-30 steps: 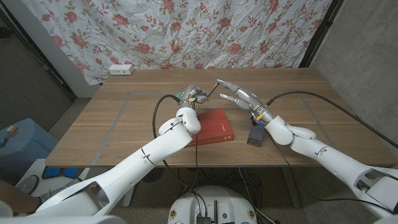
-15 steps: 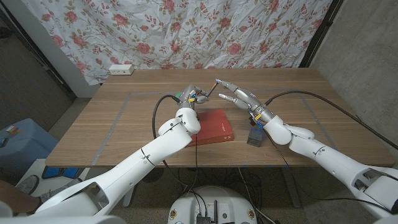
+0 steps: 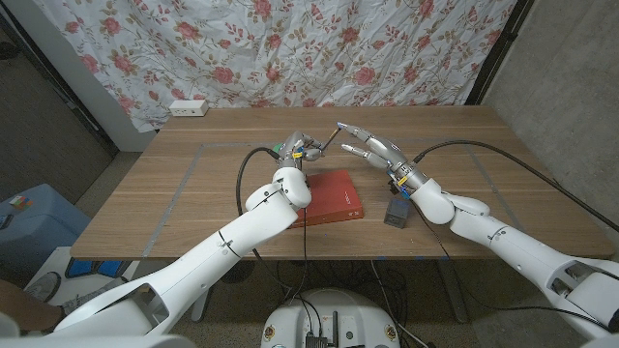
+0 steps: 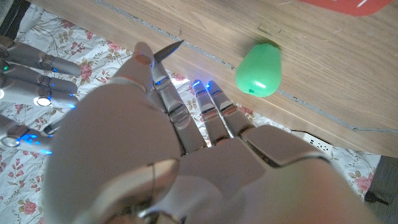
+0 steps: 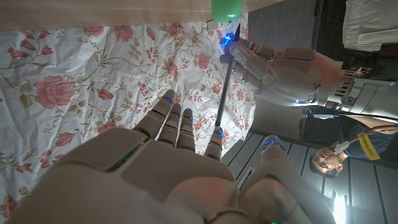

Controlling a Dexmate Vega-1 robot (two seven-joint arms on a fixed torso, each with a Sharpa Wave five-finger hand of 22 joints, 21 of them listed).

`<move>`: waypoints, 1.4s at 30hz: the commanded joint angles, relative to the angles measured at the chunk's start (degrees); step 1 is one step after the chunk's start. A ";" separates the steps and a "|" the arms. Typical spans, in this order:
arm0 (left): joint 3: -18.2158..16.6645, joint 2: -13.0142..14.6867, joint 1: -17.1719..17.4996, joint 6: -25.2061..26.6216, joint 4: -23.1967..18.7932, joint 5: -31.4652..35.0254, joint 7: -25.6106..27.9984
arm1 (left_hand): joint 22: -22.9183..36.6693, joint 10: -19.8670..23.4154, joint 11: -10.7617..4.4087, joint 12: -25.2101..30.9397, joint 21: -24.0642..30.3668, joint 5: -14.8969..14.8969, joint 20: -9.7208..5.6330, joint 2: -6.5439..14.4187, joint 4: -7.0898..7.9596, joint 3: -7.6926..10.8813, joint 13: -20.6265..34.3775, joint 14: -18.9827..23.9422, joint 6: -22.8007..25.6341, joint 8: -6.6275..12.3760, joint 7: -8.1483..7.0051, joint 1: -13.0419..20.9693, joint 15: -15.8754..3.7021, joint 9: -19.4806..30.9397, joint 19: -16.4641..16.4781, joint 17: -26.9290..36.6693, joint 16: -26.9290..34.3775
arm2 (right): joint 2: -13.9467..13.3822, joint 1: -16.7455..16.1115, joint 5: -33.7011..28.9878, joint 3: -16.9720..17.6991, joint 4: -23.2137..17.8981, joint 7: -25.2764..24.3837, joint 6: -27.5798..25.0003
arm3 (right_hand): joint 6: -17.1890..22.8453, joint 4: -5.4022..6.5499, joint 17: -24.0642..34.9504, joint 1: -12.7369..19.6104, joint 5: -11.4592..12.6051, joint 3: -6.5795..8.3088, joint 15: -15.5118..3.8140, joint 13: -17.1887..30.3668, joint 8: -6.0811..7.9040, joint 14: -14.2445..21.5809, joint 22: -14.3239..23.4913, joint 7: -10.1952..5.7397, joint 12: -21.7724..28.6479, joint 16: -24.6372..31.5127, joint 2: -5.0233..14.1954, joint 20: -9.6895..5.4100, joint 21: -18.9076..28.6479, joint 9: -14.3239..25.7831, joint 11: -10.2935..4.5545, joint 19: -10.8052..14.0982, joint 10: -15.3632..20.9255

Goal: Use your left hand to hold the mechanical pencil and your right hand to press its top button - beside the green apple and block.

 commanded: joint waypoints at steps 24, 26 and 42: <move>0.19 0.54 0.16 -0.50 0.12 0.25 -0.48 | 0.14 1.70 -1.11 0.17 0.23 0.30 -2.42 0.57 -0.01 -0.44 0.31 0.72 0.43 0.51 0.06 0.38 -9.69 0.35 0.54 0.17 -0.05 | -0.79 -1.17 1.23 1.56 -0.92 -0.92 -0.19 | 0.73 0.01 0.24 -0.43 0.20 -0.12 -0.02 0.06 0.07 -0.04 0.22 -0.37 0.38 -0.15 -0.12 -0.06 0.01 -0.02 0.12 -0.01 0.22; 0.14 0.43 0.31 -0.18 -0.06 0.29 -0.33 | 0.14 1.74 -1.09 0.18 0.22 0.30 -2.39 0.58 0.01 -0.47 0.31 0.72 0.42 0.51 0.05 0.37 -9.68 0.38 0.54 0.17 -0.05 | -0.84 -1.32 1.17 1.65 -1.01 -1.05 -0.16 | 0.74 0.00 0.25 -0.44 0.20 -0.12 -0.02 0.06 0.06 -0.03 0.22 -0.37 0.37 -0.14 -0.12 -0.03 0.02 -0.02 0.10 0.01 0.20; -0.01 0.59 1.30 0.30 -1.06 0.35 0.03 | 0.15 1.64 -1.08 0.14 0.24 0.31 -2.39 0.62 0.03 -0.61 0.31 0.71 0.44 0.50 0.09 0.39 -9.68 0.41 0.56 0.17 -0.07 | -1.45 -3.27 1.08 3.09 -3.21 -2.42 -0.73 | 0.65 -0.05 0.33 -0.49 0.24 -0.07 -0.09 0.05 -0.15 0.03 0.23 -0.39 0.39 -0.08 -0.05 -0.05 0.05 -0.04 0.06 0.08 0.18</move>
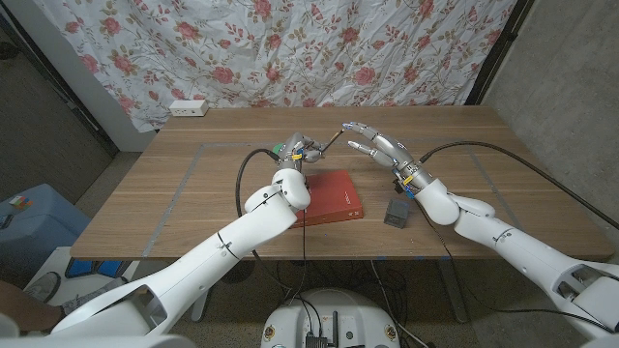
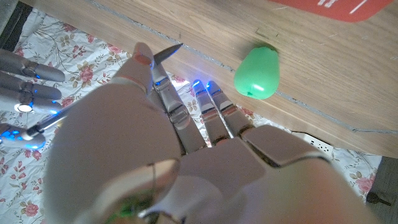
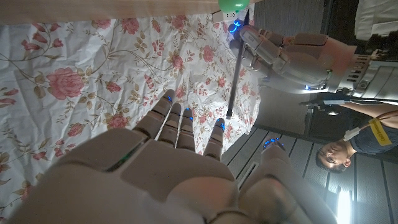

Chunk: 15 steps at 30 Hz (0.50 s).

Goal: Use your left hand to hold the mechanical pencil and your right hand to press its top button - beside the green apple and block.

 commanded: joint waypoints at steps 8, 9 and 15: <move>-0.20 0.15 0.57 -0.22 -0.26 -0.11 0.10 | 0.15 1.69 -1.08 0.33 0.23 0.26 -2.38 0.52 -0.02 -0.26 0.30 0.38 0.39 0.27 0.09 0.07 -9.36 -0.03 0.56 0.17 -0.08 | -0.54 -2.25 -0.47 1.68 -2.83 -1.74 -0.87 | -0.08 -0.09 0.30 -0.50 0.25 -0.05 -0.13 0.05 -0.37 -0.07 0.23 -0.40 0.37 -0.11 -0.06 0.02 0.07 0.19 -0.01 0.11 0.08; -0.18 0.24 0.54 -0.44 -0.20 -0.10 0.04 | 0.15 1.70 -1.08 0.33 0.23 0.26 -2.39 0.53 -0.02 -0.26 0.30 0.38 0.38 0.26 0.07 0.07 -9.36 -0.03 0.56 0.17 -0.08 | -0.56 -2.27 -0.65 1.68 -2.94 -1.77 -0.91 | -0.09 -0.09 0.30 -0.51 0.25 -0.04 -0.17 0.05 -0.38 -0.07 0.23 -0.41 0.35 -0.11 -0.06 0.03 0.06 0.19 0.04 0.09 0.04; -0.38 -0.03 0.51 -0.16 -0.03 -0.21 0.17 | 0.15 1.69 -1.08 0.32 0.22 0.26 -2.40 0.53 -0.01 -0.31 0.30 0.36 0.39 0.22 0.10 0.06 -9.36 -0.08 0.54 0.16 -0.08 | -0.37 -2.60 -0.88 1.79 -3.53 -1.97 -1.25 | -0.28 -0.13 0.33 -0.52 0.26 -0.03 -0.01 0.05 -0.49 -0.31 0.24 -0.41 0.23 -0.20 -0.07 0.22 -0.01 0.18 0.16 -0.10 -0.32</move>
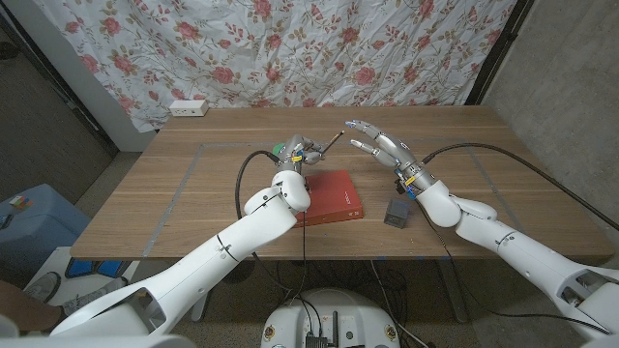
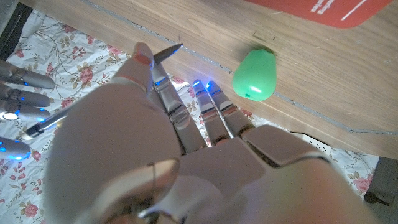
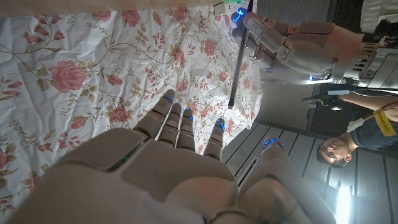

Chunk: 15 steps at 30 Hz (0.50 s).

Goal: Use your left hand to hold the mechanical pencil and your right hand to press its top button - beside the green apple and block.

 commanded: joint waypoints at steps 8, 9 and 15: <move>-0.39 -0.14 -0.11 -0.28 0.56 -0.43 -0.06 | 0.15 1.71 -1.09 0.34 0.23 0.28 -2.35 0.66 0.04 -0.29 0.29 0.33 0.45 0.26 0.08 -0.02 -9.35 0.10 0.55 0.16 -0.10 | 0.21 -0.84 -1.04 0.22 -1.86 -0.23 -1.00 | -0.50 -0.16 0.15 -0.53 0.27 0.00 0.02 0.04 -0.26 -0.45 0.24 -0.41 0.19 -0.24 -0.06 0.37 -0.11 0.16 0.15 -0.43 -0.52; -0.41 -0.12 -0.14 -0.41 0.64 -0.47 -0.11 | 0.15 1.70 -1.09 0.34 0.23 0.28 -2.36 0.66 0.04 -0.29 0.29 0.33 0.44 0.25 0.10 -0.02 -9.35 0.09 0.54 0.16 -0.10 | 0.23 -0.79 -1.09 0.16 -1.84 -0.15 -1.05 | -0.53 -0.17 0.16 -0.54 0.27 0.00 0.01 0.04 -0.28 -0.52 0.24 -0.41 0.17 -0.27 -0.06 0.36 -0.12 0.15 0.18 -0.46 -0.57; -0.40 -0.17 -0.41 -0.68 1.05 -0.54 -0.18 | 0.15 1.73 -1.08 0.35 0.23 0.29 -2.37 0.72 0.05 -0.31 0.29 0.35 0.45 0.21 0.21 0.00 -9.36 0.04 0.55 0.16 -0.08 | 0.49 -0.33 -1.34 -0.19 -1.52 0.03 -1.31 | -0.66 -0.18 0.18 -0.57 0.28 0.01 0.17 0.04 -0.34 -0.62 0.25 -0.41 0.17 -0.30 -0.05 0.54 -0.16 0.15 0.26 -0.68 -0.67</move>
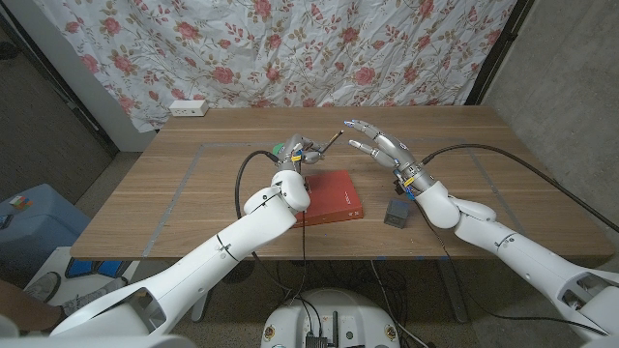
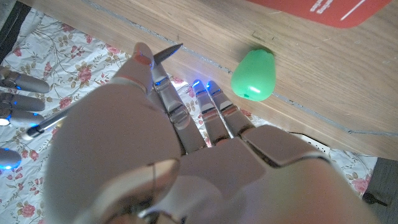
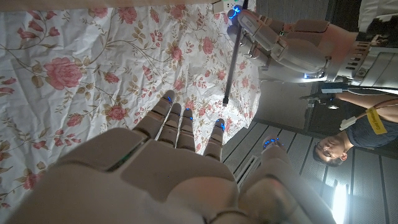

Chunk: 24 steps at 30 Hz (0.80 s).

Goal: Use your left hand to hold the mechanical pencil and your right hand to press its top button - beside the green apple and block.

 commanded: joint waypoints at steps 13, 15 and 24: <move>-0.18 -0.34 -0.74 -0.68 1.30 -0.46 -0.13 | 0.15 1.75 -1.07 0.49 0.23 0.34 -2.36 0.57 0.07 -0.41 0.33 0.36 0.48 0.29 0.14 0.16 -9.35 0.24 0.55 0.16 -0.08 | 0.76 1.77 -0.31 -1.53 1.10 1.65 -0.73 | -0.45 -0.16 0.25 -0.69 0.29 0.04 0.05 0.04 -0.35 -0.63 0.26 -0.17 0.11 -0.39 0.02 0.14 -0.18 0.14 0.01 -0.49 -0.73; -0.20 -0.40 -0.78 -0.67 1.39 -0.46 -0.06 | 0.15 1.76 -1.07 0.50 0.23 0.34 -2.38 0.57 0.07 -0.42 0.33 0.35 0.47 0.29 0.18 0.16 -9.36 0.24 0.55 0.16 -0.08 | 0.95 2.02 -0.16 -1.66 1.47 1.64 -0.56 | -0.44 -0.16 0.26 -0.70 0.29 0.04 0.05 0.04 -0.35 -0.63 0.26 -0.17 0.09 -0.38 0.02 0.18 -0.19 0.14 -0.01 -0.54 -0.80; -0.23 -0.62 -0.68 -0.06 1.23 -0.47 0.23 | 0.15 1.70 -1.06 0.46 0.23 0.35 -2.34 0.59 0.06 -0.48 0.32 0.33 0.51 0.22 0.19 0.18 -9.37 0.14 0.56 0.15 -0.10 | 1.13 2.65 -0.12 -2.18 2.22 1.79 -0.12 | -0.42 -0.15 0.29 -0.77 0.29 0.05 0.14 0.04 -0.35 -0.69 0.26 -0.17 0.13 -0.39 0.03 0.20 -0.15 0.14 0.04 -0.59 -0.85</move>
